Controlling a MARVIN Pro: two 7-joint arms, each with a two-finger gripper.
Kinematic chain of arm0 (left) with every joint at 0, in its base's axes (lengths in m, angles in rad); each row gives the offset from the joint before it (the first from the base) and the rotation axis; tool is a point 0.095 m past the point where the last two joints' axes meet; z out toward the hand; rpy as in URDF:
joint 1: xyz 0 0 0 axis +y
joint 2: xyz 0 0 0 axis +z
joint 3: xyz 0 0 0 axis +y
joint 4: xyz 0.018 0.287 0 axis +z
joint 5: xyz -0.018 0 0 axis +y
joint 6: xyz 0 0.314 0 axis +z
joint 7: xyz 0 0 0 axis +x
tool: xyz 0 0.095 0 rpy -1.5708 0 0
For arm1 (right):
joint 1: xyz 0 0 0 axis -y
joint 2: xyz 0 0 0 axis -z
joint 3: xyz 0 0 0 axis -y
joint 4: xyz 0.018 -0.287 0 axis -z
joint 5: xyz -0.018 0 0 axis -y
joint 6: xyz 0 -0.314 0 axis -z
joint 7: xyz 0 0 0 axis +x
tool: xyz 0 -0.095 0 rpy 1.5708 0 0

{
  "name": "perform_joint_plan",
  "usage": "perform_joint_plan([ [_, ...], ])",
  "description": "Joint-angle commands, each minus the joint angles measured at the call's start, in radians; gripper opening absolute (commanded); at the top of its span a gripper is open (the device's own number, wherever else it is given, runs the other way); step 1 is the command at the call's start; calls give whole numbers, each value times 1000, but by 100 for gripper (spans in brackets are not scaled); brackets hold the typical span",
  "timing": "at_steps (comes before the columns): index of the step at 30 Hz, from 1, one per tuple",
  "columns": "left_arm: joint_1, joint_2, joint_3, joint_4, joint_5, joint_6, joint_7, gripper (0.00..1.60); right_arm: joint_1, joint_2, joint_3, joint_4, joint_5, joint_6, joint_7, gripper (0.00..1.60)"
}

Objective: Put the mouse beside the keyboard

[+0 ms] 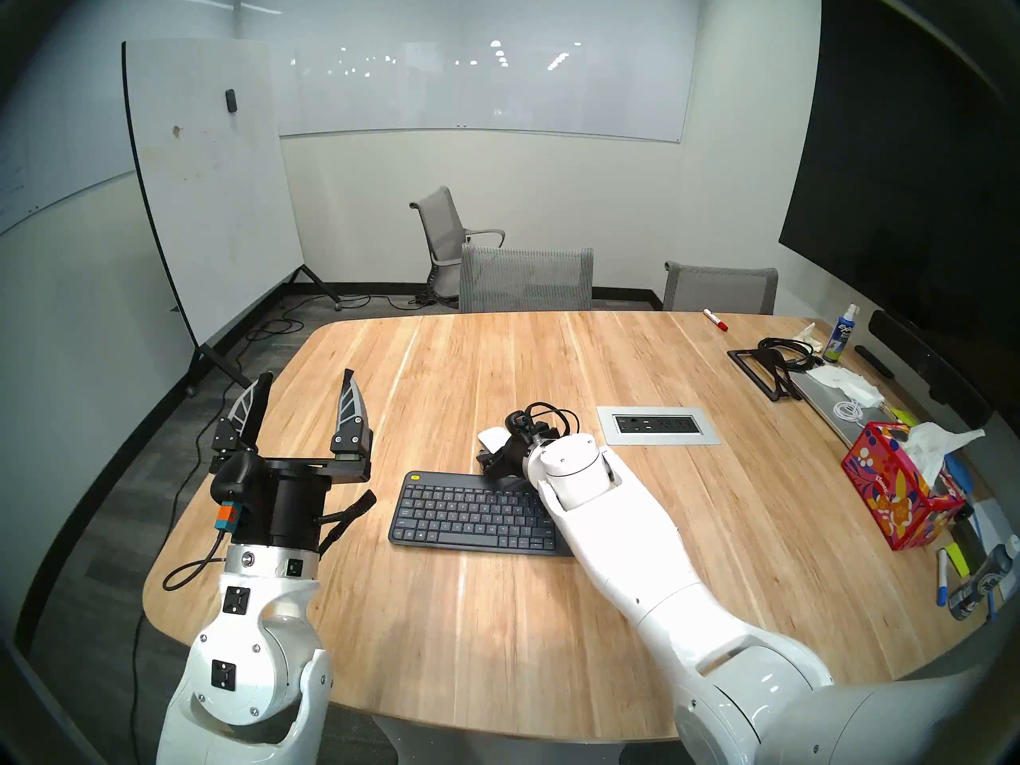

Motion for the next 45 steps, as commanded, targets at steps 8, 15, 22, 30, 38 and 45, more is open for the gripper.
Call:
perform_joint_plan([
  [8,-1,1,0,-18,0,-1,-1,160,68,-28,47,63,46,17,40,160],
  [15,-1,1,0,-18,0,-2,-1,160,85,-21,57,77,51,17,61,160],
  [22,-1,1,0,-18,0,-2,-1,160,102,-17,63,96,50,9,83,160],
  [30,-1,1,0,-18,0,-2,-1,160,122,-20,73,123,49,-5,92,0],
  [38,-1,1,0,-17,0,-2,-1,160,97,-10,94,57,50,-19,90,0],
  [45,-1,1,0,-17,0,-2,-1,160,57,10,115,-38,49,-21,86,0],
])
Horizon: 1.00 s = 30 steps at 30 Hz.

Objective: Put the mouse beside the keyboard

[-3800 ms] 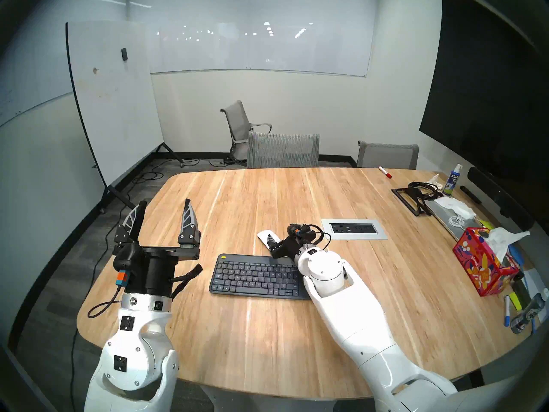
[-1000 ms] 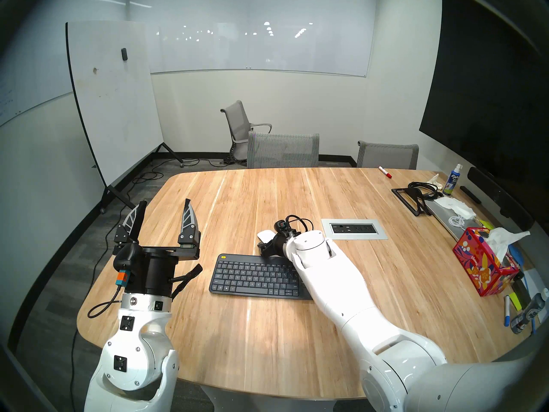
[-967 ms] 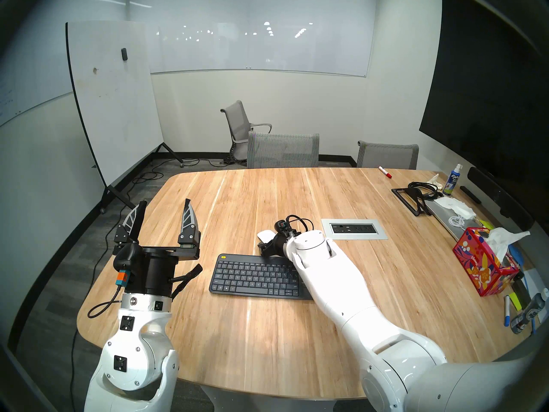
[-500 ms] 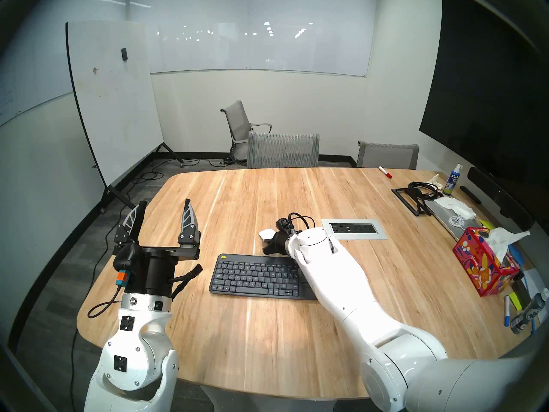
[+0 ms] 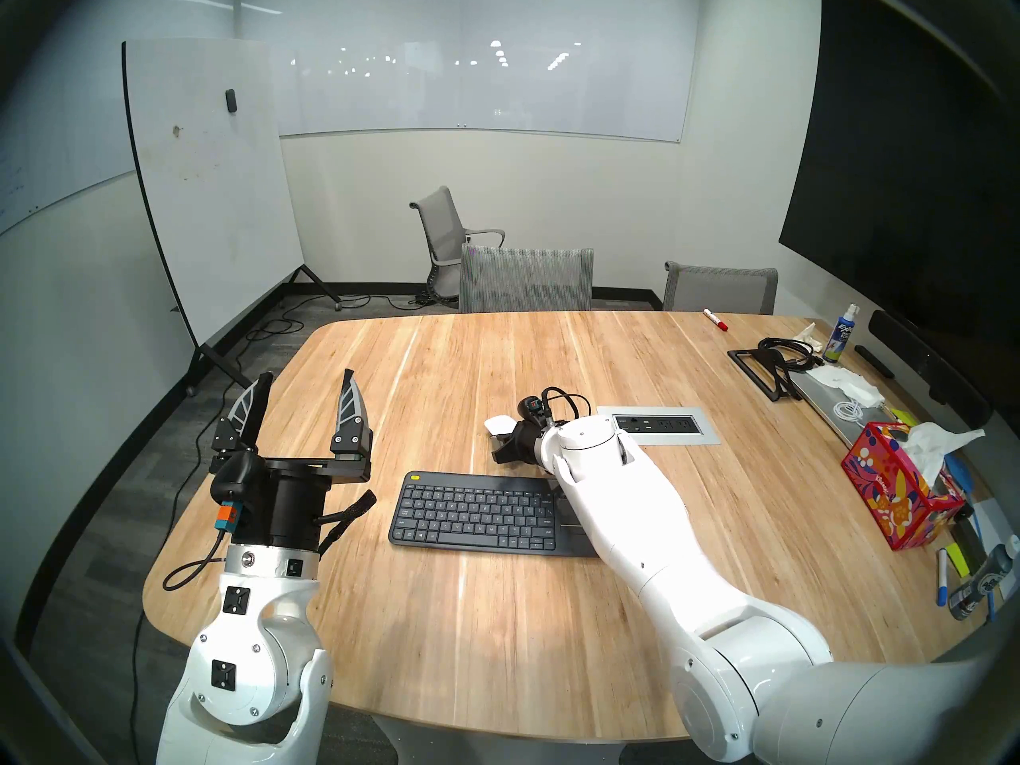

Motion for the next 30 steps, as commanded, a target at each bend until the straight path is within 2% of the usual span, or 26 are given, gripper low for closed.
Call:
perform_joint_plan([
  [1,-1,1,0,-17,0,-2,-1,160,-24,18,23,-117,6,-14,-12,0],
  [17,-2,1,0,-16,0,-3,-1,160,-183,81,118,-321,32,-28,-43,0],
  [30,-3,1,0,-14,1,-3,-1,160,-342,145,249,-468,83,-67,-34,0],
])
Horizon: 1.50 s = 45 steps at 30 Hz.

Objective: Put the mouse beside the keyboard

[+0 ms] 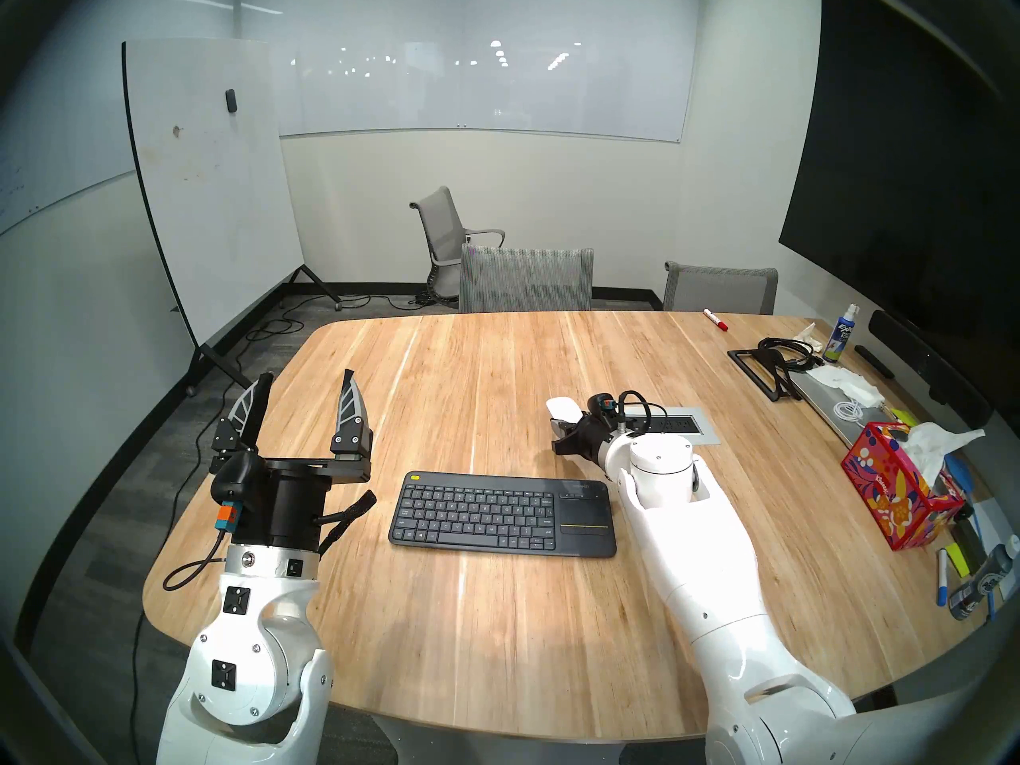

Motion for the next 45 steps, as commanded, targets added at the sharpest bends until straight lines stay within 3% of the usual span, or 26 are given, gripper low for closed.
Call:
perform_joint_plan([
  [1,-3,1,0,-15,1,-3,-1,160,-88,43,62,-116,31,-34,14,0],
  [12,-3,1,0,-15,1,-4,-1,160,-198,86,158,-237,69,-78,63,0],
  [22,-2,1,0,-17,1,-3,-1,160,-300,96,217,-359,90,-60,100,0],
  [32,-1,1,0,-19,0,-2,-1,160,-386,54,198,-481,33,72,28,0],
  [45,-1,1,0,-19,0,-1,-1,160,-395,13,172,-463,-14,90,-51,0],
])
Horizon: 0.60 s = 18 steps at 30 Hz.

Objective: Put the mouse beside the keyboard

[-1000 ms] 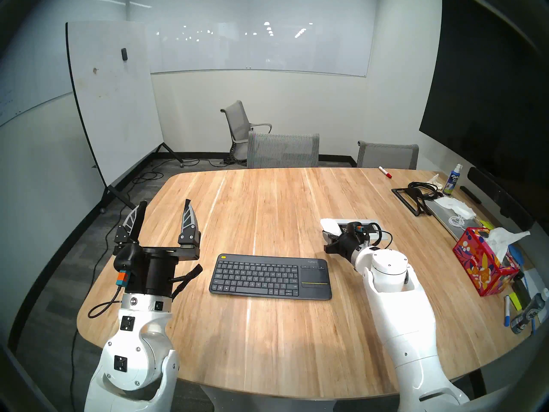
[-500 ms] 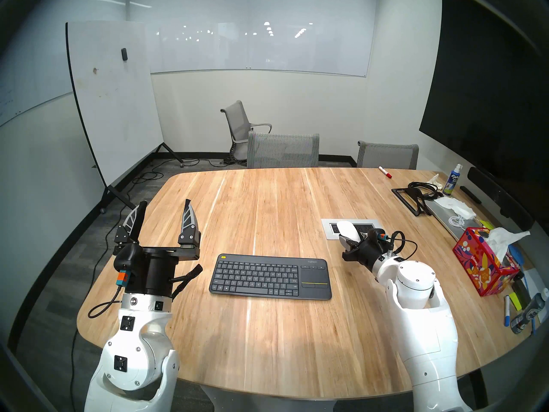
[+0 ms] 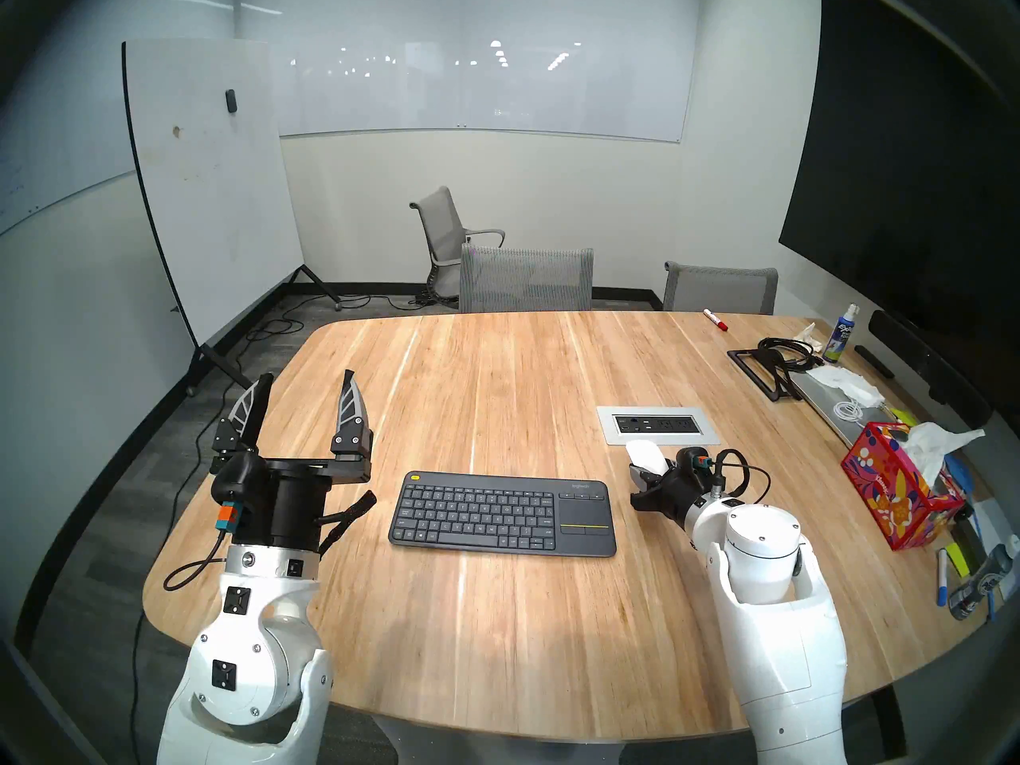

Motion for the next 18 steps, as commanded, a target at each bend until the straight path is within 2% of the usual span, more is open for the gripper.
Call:
perform_joint_plan([
  [1,0,1,0,-20,0,-1,-1,160,3,-25,1,-27,-4,-15,-30,0],
  [18,0,1,0,-20,0,-1,-1,160,-27,-33,23,-26,-8,-23,-43,0],
])
